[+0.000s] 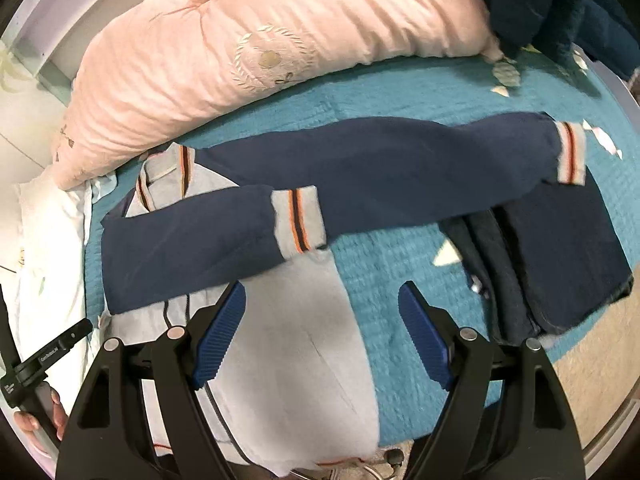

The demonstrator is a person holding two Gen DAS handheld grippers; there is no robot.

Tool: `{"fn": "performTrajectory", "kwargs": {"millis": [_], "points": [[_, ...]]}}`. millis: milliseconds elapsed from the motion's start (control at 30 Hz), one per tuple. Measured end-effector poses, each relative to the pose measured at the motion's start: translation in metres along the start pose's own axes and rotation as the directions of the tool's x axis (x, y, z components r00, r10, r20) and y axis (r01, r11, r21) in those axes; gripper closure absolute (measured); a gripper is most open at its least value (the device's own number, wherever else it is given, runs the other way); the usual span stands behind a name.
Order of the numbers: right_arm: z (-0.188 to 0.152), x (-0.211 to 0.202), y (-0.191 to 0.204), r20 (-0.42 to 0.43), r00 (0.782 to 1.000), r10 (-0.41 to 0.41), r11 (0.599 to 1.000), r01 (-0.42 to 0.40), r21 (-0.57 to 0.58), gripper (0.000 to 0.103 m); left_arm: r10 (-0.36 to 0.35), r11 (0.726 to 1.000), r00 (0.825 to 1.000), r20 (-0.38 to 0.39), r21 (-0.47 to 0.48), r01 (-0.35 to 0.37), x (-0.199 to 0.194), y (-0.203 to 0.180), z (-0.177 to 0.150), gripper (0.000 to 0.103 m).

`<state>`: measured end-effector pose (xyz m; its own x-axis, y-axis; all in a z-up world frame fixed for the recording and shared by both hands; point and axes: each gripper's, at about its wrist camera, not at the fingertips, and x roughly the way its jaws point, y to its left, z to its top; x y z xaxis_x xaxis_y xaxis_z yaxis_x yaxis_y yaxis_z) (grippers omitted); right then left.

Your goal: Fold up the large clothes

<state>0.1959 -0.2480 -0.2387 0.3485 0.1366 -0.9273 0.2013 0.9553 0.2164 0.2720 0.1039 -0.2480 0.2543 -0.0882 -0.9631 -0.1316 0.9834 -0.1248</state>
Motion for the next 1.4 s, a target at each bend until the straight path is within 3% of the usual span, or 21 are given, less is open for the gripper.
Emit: {"fn": "performTrajectory", "kwargs": {"millis": [400,867,1067,1167,1400], "points": [[-0.023,-0.028,-0.093,0.024,0.998,-0.052,0.993,0.05,0.106,0.027,-0.062,0.99,0.998,-0.004,0.128,0.062,-0.007,-0.104,-0.028,0.043],[0.007,-0.03,-0.238,0.022,0.993,-0.114,0.942,0.101,0.319,0.027,-0.121,0.966,0.987,-0.103,0.218,0.141,0.051,-0.226,0.0,0.045],[0.035,-0.022,-0.294,0.02,0.992,-0.128,0.912,0.11,0.395,0.027,-0.132,0.964,0.981,-0.143,0.212,0.161,0.087,-0.262,0.03,0.068],[0.05,-0.016,-0.318,0.023,0.993,-0.116,0.893,0.095,0.44,0.027,-0.118,0.969,0.98,-0.162,0.196,0.15,0.107,-0.273,0.044,0.089],[0.079,0.017,-0.347,0.021,0.999,-0.025,0.853,0.01,0.522,0.027,-0.078,0.981,0.971,-0.226,0.158,0.116,0.171,-0.277,0.061,0.099]]}}
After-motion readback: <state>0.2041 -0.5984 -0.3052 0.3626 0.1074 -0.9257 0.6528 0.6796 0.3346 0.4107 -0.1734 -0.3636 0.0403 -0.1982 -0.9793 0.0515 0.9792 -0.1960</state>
